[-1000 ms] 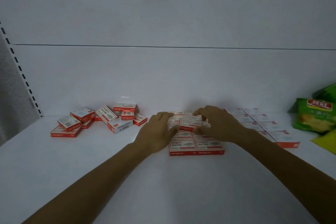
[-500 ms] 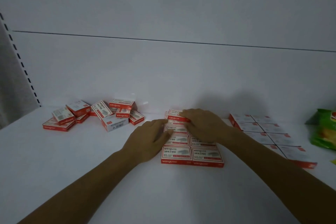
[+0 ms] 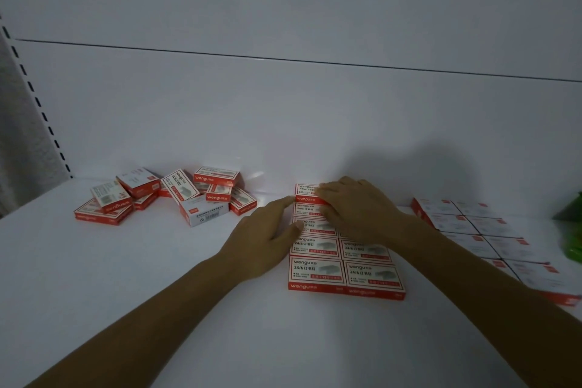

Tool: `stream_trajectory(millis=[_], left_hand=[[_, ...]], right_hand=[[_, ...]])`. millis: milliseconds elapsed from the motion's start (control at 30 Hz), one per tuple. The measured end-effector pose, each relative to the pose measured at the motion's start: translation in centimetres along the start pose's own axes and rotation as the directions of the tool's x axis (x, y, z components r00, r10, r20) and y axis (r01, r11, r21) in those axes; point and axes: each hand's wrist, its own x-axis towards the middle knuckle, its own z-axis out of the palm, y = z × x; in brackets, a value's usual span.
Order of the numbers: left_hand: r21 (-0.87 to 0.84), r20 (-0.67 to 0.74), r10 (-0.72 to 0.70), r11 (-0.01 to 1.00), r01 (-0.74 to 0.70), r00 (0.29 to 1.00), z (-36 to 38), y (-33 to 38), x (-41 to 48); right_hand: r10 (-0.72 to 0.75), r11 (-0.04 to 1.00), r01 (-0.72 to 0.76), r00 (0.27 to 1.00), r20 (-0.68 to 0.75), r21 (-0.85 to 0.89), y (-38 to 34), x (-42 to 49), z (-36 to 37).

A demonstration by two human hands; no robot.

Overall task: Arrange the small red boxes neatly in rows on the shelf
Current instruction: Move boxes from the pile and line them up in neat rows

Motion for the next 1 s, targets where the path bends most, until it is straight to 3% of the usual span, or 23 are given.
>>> stream_trajectory(millis=[300,667,767,867,1000], left_hand=[[0.017,0.049,0.028,0.999,-0.029,0.998,-0.2,0.0,0.0],[0.114,-0.005,0.091,0.989,-0.090,0.996,-0.1,0.0,-0.3],[0.240,-0.075,0.129,0.965,-0.108,0.989,-0.4,0.2,-0.6],[0.434,-0.203,0.250,0.890,-0.142,0.947,-2.4,0.2,-0.9],[0.500,-0.393,0.259,0.865,-0.032,0.882,-5.4,-1.6,-0.8]], right_hand=[[0.061,0.989,-0.043,0.990,-0.127,0.140,-0.2,-1.0,0.9],[0.104,0.973,-0.088,0.992,-0.066,0.215,-0.2,-1.1,1.2],[0.117,0.968,-0.108,0.993,-0.030,0.226,0.0,-0.8,0.2],[0.141,0.961,-0.100,0.979,-0.147,0.259,-0.3,-0.7,-0.5],[0.101,0.941,-0.010,0.962,-0.253,0.338,-2.8,0.6,-1.1]])
